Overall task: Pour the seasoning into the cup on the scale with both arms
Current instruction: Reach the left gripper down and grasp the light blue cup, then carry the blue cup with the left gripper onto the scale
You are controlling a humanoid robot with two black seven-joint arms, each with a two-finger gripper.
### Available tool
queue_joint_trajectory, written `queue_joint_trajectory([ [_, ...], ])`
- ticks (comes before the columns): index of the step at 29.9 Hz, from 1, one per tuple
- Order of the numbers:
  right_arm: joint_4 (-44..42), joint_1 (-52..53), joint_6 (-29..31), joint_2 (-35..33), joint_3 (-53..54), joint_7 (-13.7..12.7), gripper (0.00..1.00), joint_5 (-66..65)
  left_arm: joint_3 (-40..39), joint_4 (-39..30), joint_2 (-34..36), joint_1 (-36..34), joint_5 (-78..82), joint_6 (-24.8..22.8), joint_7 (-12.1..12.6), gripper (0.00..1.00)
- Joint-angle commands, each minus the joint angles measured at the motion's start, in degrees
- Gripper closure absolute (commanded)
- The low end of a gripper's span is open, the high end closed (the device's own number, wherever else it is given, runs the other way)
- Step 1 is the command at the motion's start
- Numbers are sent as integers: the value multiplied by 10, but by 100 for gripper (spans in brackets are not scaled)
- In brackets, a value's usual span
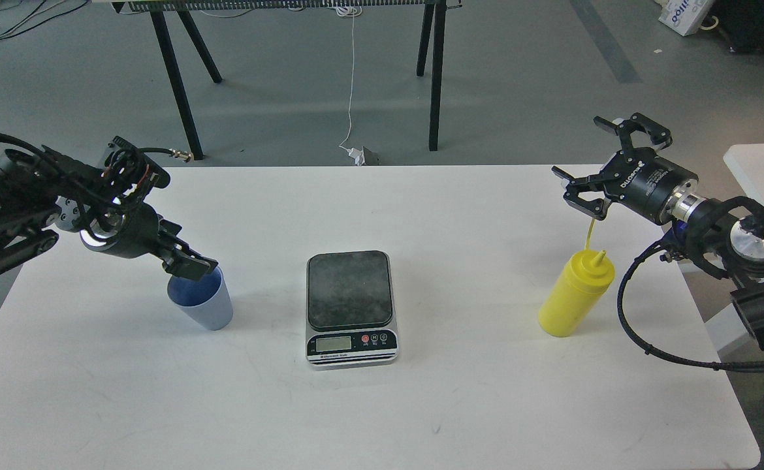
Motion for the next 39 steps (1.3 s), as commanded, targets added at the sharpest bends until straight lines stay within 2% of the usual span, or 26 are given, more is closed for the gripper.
queue_joint_trajectory([
  [1, -1, -1, 0, -3, 0, 0, 3, 0, 1, 10, -3, 10, 1, 0, 0, 0],
  [10, -1, -5, 0, -1, 0, 0, 3, -2, 2, 15, -4, 32, 2, 0, 0, 2],
  [15, -1, -5, 0, -3, 0, 0, 3, -2, 0, 21, -5, 42, -1, 0, 0, 10],
  [19, -1, -5, 0, -1, 0, 0, 3, -2, 0, 21, -6, 42, -1, 0, 0, 22],
  [20, -1, -5, 0, -3, 0, 0, 3, -2, 0, 20, -6, 42, -1, 0, 0, 29],
  [24, -1, -11, 0, -1, 0, 0, 3, -2, -1, 20, -8, 43, -4, 0, 0, 70],
  [26, -1, -11, 0, -1, 0, 0, 3, -2, -2, 21, -8, 43, -5, 0, 0, 80],
  [32, -1, -11, 0, -3, 0, 0, 3, -2, 2, 21, -7, 43, -16, 0, 0, 91],
  [39, -1, -13, 0, -3, 0, 0, 3, -2, -5, 20, -3, 40, -20, 0, 0, 96],
])
